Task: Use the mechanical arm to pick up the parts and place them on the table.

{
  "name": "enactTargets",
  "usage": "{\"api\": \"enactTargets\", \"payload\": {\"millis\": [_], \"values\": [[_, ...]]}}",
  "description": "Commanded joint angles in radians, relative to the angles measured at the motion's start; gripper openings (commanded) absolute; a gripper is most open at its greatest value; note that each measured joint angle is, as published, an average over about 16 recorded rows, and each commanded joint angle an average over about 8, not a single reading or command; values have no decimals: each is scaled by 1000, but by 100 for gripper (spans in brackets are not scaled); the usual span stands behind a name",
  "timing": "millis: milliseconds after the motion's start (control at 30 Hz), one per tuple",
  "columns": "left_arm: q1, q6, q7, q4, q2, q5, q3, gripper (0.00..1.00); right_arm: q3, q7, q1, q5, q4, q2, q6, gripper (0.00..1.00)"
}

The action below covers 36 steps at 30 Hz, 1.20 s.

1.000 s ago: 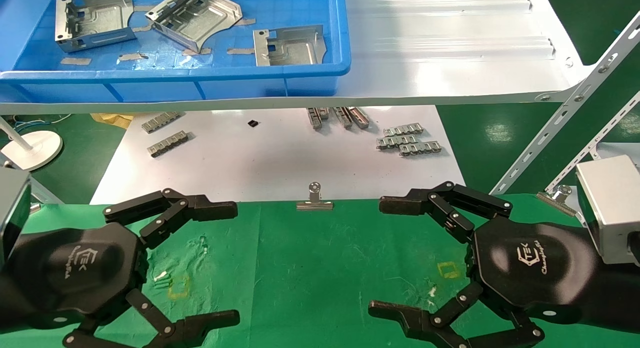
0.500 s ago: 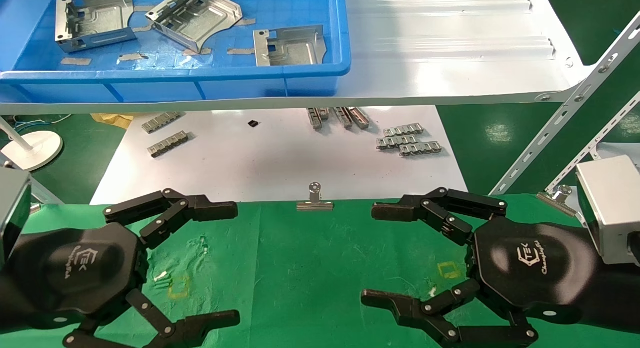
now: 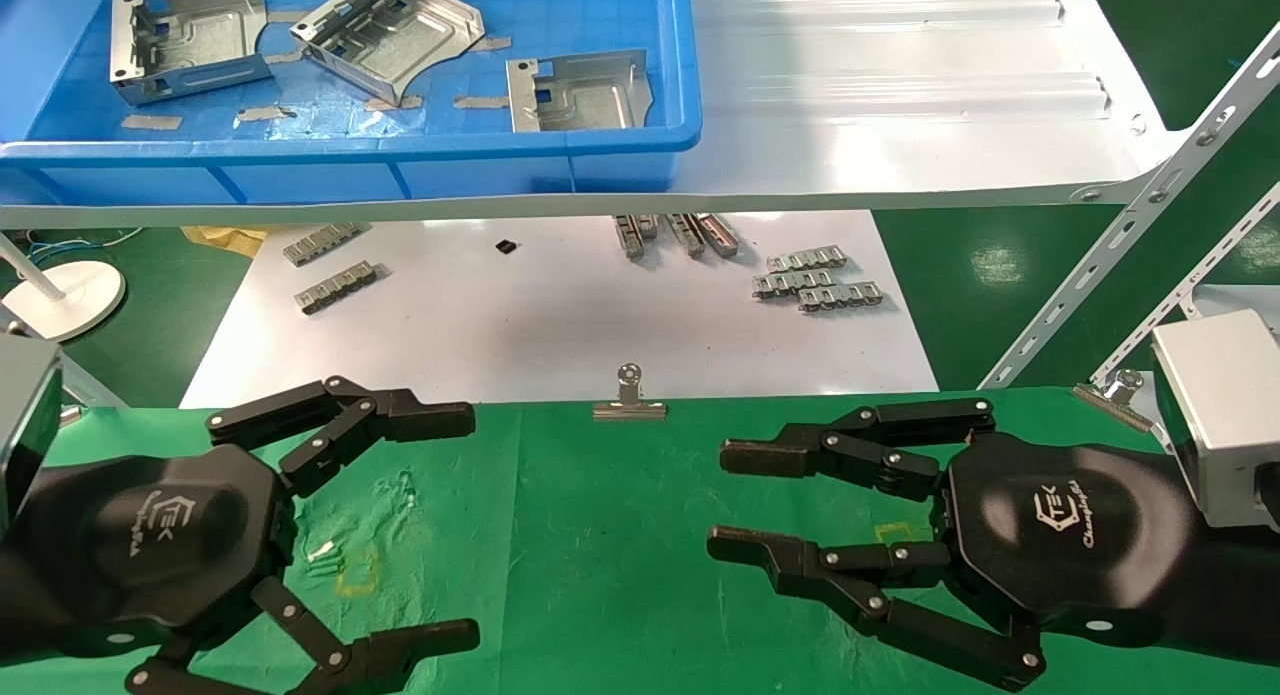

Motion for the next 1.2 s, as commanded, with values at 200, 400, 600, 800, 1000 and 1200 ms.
{"api": "enactTargets", "payload": {"millis": [200, 400, 600, 800, 1000, 1200], "values": [[0, 0, 0, 0, 0, 0, 0, 100, 0, 0, 0, 0, 0, 0, 0, 0], [0, 0, 0, 0, 0, 0, 0, 100, 0, 0, 0, 0, 0, 0, 0, 0], [0, 0, 0, -1, 0, 0, 0, 100, 0, 0, 0, 0, 0, 0, 0, 0], [-35, -19, 5, 4, 6, 14, -5, 100, 0, 0, 0, 0, 0, 0, 0, 0], [-248, -60, -2, 83, 52, 118, 15, 100, 0, 0, 0, 0, 0, 0, 0, 0], [-557, -97, 39, 357, 165, 312, 85, 100, 0, 0, 0, 0, 0, 0, 0, 0]]}}
